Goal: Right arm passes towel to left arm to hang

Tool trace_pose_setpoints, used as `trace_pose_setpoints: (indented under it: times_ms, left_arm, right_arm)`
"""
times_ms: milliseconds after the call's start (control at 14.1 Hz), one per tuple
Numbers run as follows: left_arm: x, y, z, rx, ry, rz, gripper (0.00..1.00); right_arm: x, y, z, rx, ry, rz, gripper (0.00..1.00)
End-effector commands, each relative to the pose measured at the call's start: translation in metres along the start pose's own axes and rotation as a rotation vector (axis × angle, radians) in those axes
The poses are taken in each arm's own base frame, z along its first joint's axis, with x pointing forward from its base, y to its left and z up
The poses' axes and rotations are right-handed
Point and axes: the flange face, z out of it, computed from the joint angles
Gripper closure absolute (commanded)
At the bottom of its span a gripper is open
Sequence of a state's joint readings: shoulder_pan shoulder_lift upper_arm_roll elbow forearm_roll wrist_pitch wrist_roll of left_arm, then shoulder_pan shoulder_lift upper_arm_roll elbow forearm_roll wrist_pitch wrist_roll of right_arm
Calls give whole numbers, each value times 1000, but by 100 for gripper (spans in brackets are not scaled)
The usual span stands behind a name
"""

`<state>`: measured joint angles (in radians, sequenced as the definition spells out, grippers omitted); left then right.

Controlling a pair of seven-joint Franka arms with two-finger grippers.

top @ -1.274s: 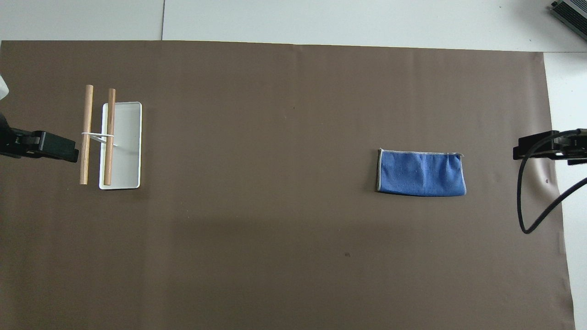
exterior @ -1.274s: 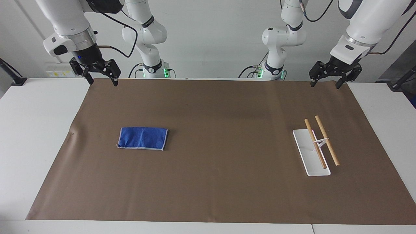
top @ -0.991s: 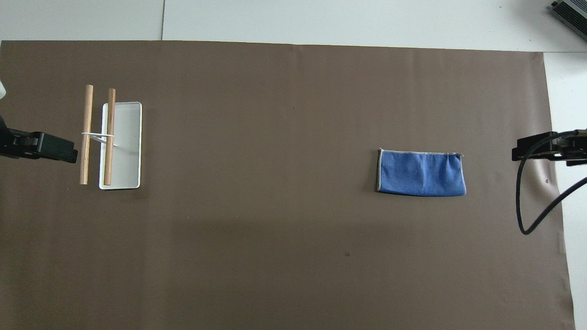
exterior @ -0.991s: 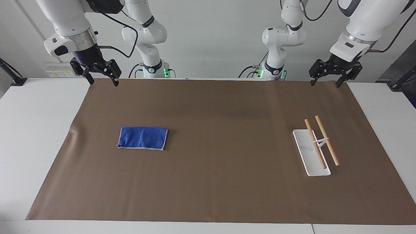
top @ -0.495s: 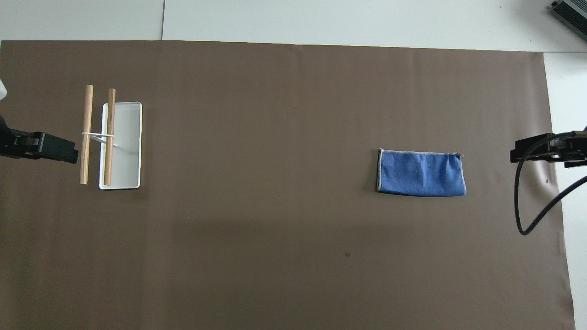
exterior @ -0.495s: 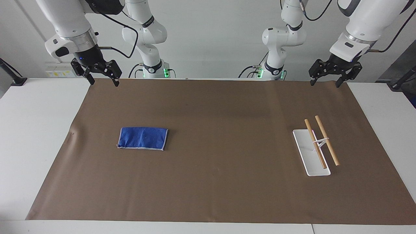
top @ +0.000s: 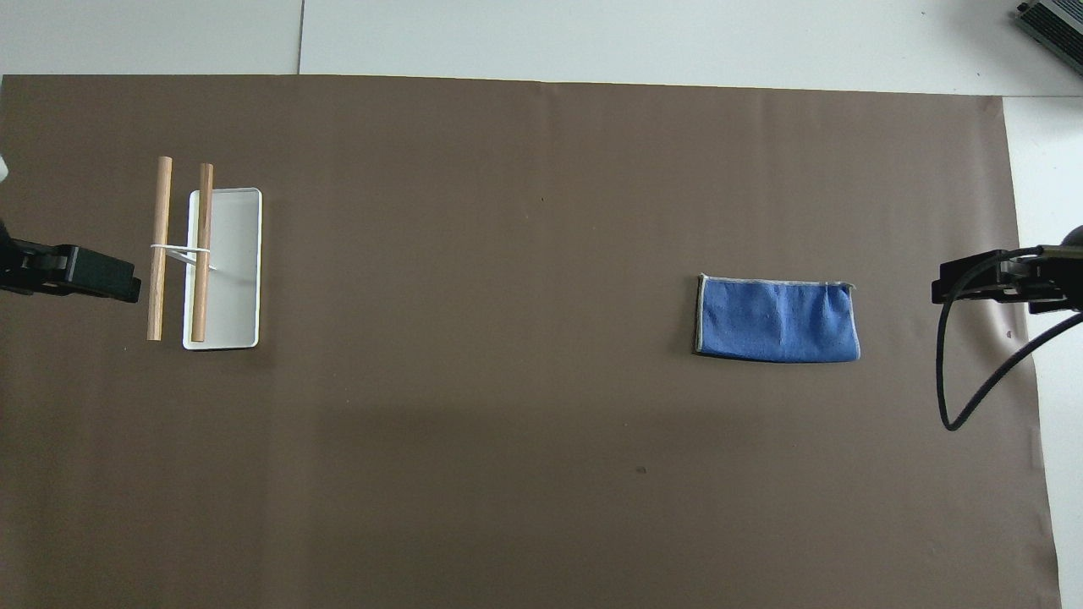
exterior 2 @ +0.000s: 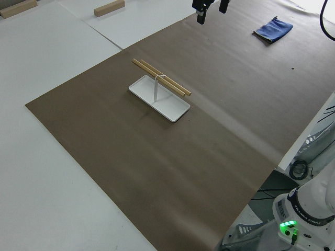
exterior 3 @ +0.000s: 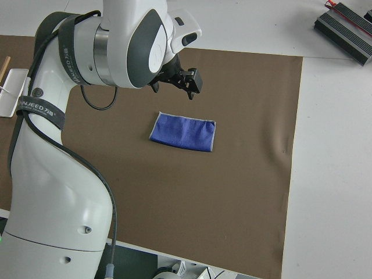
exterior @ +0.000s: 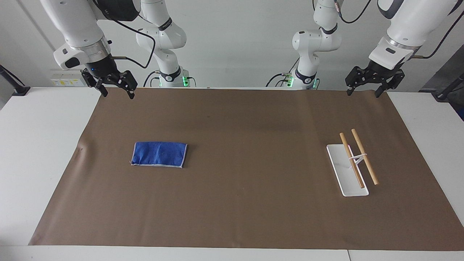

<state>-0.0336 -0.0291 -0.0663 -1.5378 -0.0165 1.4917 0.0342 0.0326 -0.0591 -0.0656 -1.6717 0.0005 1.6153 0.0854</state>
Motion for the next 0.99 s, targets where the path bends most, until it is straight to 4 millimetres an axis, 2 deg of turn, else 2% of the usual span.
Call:
trace_pose_setpoints:
  times_ms: [0,142,283,425,495,637,920]
  left_arm:
    - [-11,-7,-2,19,-11,-11,0]
    - [-11,-13,-2,18,-13,-22,0]
    - [-11,-13,-2,18,-13,-22,0]
    - [-11,-12,-2,18,-13,-21,0]
    - [-11,-12,-2,18,-13,-21,0]
    - [-11,-13,-2,18,-13,-22,0]
    - [-11,-13,-2,18,-13,-22,0]
  right_arm:
    - [-7,-4,51,-8,0,-5,0]
    - [-9,-8,86,-4,16,-13,0]
    - [0,-12,119,3,31,-16,0]
    - [13,-32,169,1,31,-41,0]
    - [17,-37,187,4,71,-49,0]
    - [14,-48,217,5,85,-67,0]
    - [10,-48,275,3,107,-93,0]
